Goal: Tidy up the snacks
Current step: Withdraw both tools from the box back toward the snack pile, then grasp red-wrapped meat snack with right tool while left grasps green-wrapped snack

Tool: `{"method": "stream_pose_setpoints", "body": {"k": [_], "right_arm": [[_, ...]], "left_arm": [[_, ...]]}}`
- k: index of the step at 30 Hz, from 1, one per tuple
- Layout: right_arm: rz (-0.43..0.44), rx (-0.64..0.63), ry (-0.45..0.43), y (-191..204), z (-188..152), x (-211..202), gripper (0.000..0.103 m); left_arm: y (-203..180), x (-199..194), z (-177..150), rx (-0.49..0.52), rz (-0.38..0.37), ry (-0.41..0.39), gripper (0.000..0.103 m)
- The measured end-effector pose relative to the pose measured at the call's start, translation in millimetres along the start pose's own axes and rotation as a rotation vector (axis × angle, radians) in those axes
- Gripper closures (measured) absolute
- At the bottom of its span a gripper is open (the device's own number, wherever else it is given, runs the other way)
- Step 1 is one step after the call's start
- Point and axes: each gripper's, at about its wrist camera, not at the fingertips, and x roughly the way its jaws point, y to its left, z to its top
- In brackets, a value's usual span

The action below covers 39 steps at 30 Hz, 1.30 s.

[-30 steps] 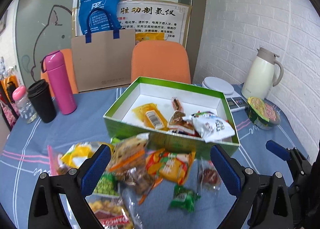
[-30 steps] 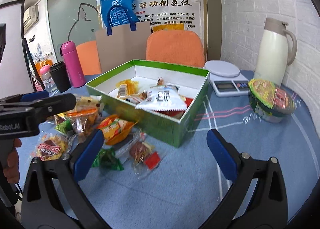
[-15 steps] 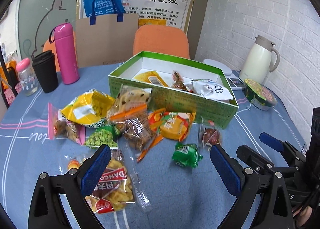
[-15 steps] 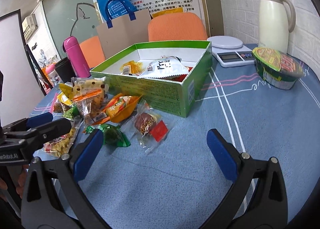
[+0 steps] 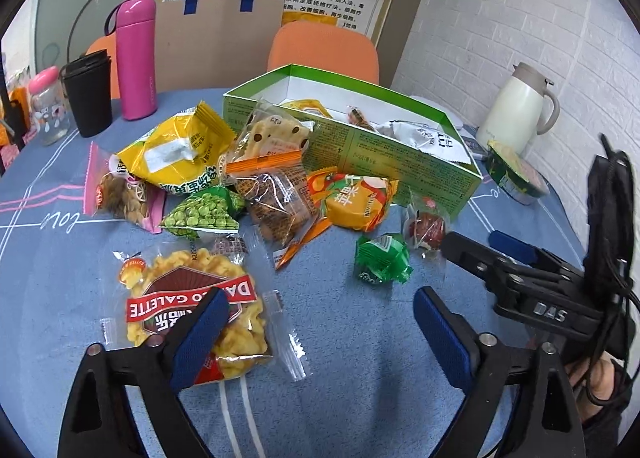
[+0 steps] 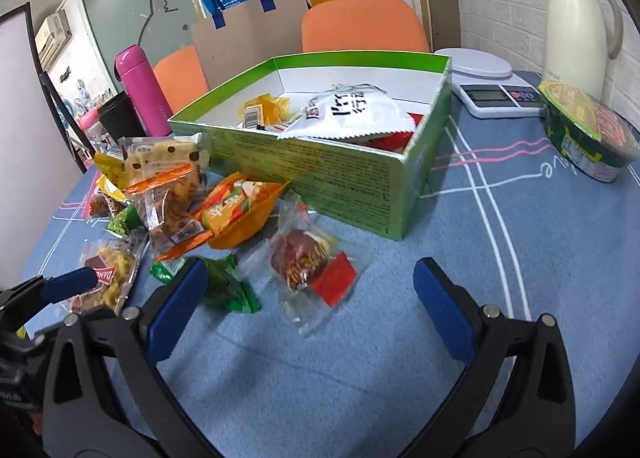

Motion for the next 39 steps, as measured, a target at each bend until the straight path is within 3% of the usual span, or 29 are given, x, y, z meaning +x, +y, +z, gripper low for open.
{"method": "stream_pose_setpoints", "body": {"k": [1, 2, 3, 7, 8, 9, 13, 14, 17, 18, 22, 26, 28, 30, 39], "right_arm": [[0.001, 0.001, 0.012, -0.4, 0.5, 2.8, 0.014], [0.005, 0.01, 0.024, -2.4, 0.5, 4.7, 0.036], [0.03, 0.025, 0.023, -5.3, 0.1, 4.0, 0.052], [0.031, 0.038, 0.004, -15.2, -7.5, -10.2, 0.068], [0.003, 0.034, 0.011, -18.1, -10.3, -13.3, 0.084], [-0.003, 0.035, 0.013, -20.6, -13.0, -16.0, 0.088], [0.011, 0.047, 0.009, -29.4, -19.7, -26.1, 0.088], [0.025, 0.046, 0.007, -29.3, -18.7, -27.7, 0.081], [0.03, 0.045, -0.016, -23.8, -10.8, -28.1, 0.039], [0.037, 0.044, -0.018, -20.8, -7.7, -25.7, 0.033], [0.031, 0.029, 0.018, -12.6, 2.2, -2.0, 0.033], [0.063, 0.072, 0.062, -16.0, 5.8, 16.4, 0.033], [0.085, 0.066, 0.049, -17.1, 5.1, 11.6, 0.041], [0.092, 0.067, 0.043, -19.3, 2.1, 4.2, 0.068], [0.082, 0.043, 0.038, -16.0, -3.2, -9.8, 0.073]], "left_arm": [[-1.9, -0.4, 1.2, 0.005, -0.012, 0.001, 0.016], [-4.8, -0.6, 2.0, 0.014, -0.02, 0.001, 0.016], [-7.5, -0.3, 2.7, 0.023, -0.025, 0.0, 0.016], [-18.7, 5.5, 4.7, 0.053, -0.041, 0.009, 0.016], [-20.9, 7.7, 5.1, 0.058, -0.044, 0.012, 0.016], [-22.9, 10.8, 5.8, 0.064, -0.046, 0.017, 0.016], [-27.3, 24.9, 11.5, 0.07, -0.048, 0.035, 0.016], [-28.2, 28.0, 13.0, 0.071, -0.049, 0.035, 0.016], [-30.2, 38.0, 16.6, 0.077, -0.036, 0.041, 0.016], [-30.0, 41.5, 17.5, 0.076, -0.034, 0.047, 0.016], [-24.8, 48.4, 17.5, 0.064, -0.043, 0.068, 0.028], [-19.0, 52.0, 15.9, 0.048, -0.054, 0.085, 0.028], [-18.2, 52.1, 15.2, 0.048, -0.056, 0.086, 0.028], [-17.5, 52.9, 15.3, 0.045, -0.057, 0.09, 0.028], [-22.8, 62.1, 19.0, 0.063, -0.056, 0.105, 0.028]]}}
